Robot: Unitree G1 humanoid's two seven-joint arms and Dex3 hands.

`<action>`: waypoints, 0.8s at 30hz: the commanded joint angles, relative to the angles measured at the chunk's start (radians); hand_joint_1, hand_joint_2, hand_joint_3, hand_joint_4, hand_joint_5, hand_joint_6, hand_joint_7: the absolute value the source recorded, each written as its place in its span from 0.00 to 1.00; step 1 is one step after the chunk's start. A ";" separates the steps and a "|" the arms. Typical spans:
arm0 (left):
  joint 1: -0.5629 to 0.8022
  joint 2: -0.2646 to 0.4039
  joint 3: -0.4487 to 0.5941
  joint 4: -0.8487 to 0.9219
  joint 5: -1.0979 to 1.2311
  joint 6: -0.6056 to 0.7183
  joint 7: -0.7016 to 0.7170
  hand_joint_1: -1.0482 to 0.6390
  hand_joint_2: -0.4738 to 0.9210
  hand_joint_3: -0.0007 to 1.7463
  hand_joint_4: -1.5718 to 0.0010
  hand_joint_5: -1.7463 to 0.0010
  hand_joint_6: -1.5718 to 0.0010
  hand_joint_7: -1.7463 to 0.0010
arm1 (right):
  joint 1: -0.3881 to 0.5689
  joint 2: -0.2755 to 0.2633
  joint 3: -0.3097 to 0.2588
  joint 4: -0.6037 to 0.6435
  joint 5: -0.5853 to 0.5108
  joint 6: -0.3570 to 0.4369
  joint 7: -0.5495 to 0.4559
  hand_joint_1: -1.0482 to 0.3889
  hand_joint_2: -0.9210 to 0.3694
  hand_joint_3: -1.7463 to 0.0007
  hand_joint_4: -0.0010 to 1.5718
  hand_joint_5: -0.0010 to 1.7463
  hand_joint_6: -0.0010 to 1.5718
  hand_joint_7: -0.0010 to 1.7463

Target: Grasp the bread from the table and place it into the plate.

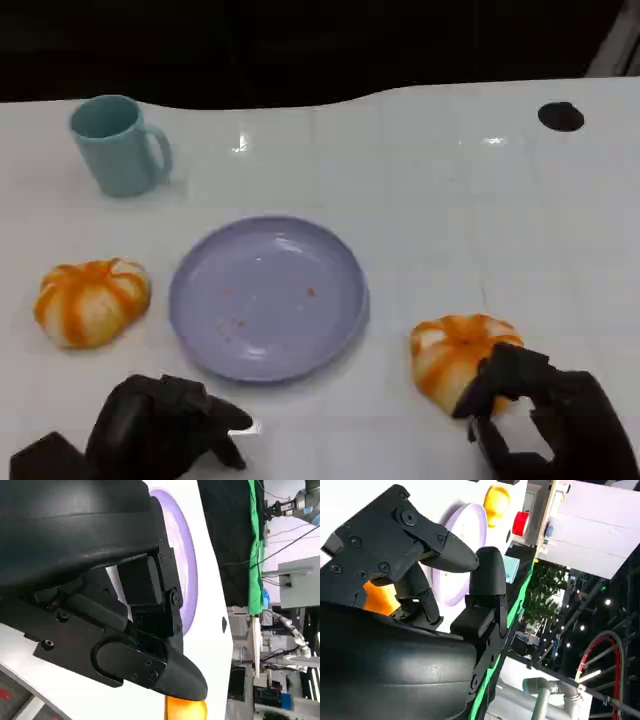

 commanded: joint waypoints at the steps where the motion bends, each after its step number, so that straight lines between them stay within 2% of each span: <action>1: -0.003 0.012 0.007 0.002 -0.007 -0.004 -0.003 0.00 1.00 0.04 0.14 0.47 0.00 0.87 | -0.005 -0.015 -0.013 0.002 0.012 -0.015 0.001 0.58 0.40 0.27 0.51 0.99 0.52 0.75; 11: -0.004 0.015 0.006 0.007 0.005 -0.005 0.009 0.00 1.00 0.04 0.14 0.47 0.00 0.87 | -0.001 -0.010 -0.009 -0.002 0.026 -0.025 0.008 0.59 0.44 0.23 0.52 0.98 0.52 0.76; 24: -0.005 0.013 0.008 0.007 0.003 -0.007 0.004 0.00 1.00 0.04 0.14 0.47 0.00 0.87 | 0.000 -0.014 -0.014 -0.010 0.010 -0.041 -0.001 0.59 0.42 0.25 0.53 0.96 0.53 0.76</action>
